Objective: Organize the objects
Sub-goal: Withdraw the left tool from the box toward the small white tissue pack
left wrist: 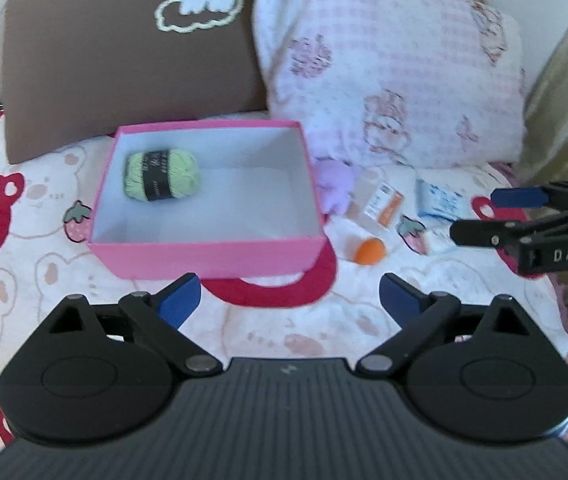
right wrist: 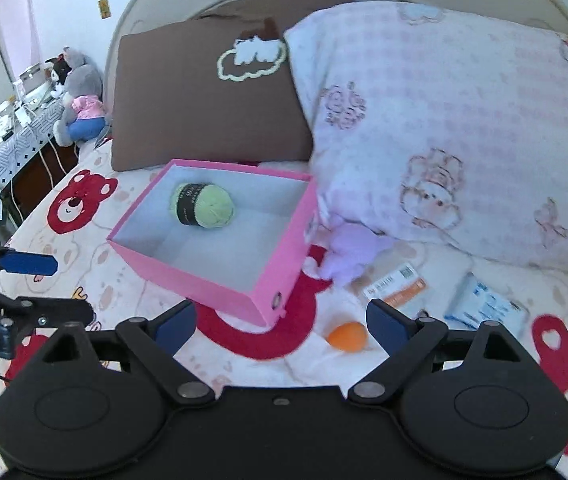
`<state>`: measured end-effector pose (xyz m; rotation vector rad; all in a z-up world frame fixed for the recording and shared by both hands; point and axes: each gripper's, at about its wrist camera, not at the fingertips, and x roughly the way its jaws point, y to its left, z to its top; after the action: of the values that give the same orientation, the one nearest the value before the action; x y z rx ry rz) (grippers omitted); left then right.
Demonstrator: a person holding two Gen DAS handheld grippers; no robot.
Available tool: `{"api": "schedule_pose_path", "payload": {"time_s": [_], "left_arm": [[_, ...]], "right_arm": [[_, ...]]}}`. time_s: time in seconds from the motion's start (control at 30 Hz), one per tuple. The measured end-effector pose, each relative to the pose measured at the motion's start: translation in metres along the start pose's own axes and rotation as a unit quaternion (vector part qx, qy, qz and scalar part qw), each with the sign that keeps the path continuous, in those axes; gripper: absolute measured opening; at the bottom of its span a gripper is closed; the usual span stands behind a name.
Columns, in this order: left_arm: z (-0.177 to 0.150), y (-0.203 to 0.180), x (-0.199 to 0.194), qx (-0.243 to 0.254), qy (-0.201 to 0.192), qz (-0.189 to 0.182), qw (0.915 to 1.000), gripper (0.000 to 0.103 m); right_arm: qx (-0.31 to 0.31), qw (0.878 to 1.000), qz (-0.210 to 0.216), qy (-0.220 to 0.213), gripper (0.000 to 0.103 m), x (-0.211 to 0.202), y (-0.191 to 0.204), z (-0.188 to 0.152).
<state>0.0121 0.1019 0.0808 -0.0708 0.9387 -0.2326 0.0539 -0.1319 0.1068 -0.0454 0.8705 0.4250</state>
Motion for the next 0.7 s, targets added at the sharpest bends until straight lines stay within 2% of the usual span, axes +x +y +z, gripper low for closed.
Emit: {"api": "schedule_pose_path", "payload": {"time_s": [0.3,0.53,0.7], "left_arm": [[-0.017,-0.035,0.013,0.022,0.031,-0.037,0.9986,0.097],[-0.024,-0.061,0.034,0.046,0.055,-0.042,0.9965,0.097],[-0.026,-0.078,0.05,0.058,0.072,-0.045,0.9947,0.097]], "right_arm": [[-0.003,0.999,-0.041,-0.007,0.094,-0.03,-0.023,-0.037],[0.014,1.0,-0.009,-0.002,0.099,-0.033,-0.041,-0.069],[0.006,1.0,-0.01,-0.002,0.099,-0.033,-0.054,-0.084]]}}
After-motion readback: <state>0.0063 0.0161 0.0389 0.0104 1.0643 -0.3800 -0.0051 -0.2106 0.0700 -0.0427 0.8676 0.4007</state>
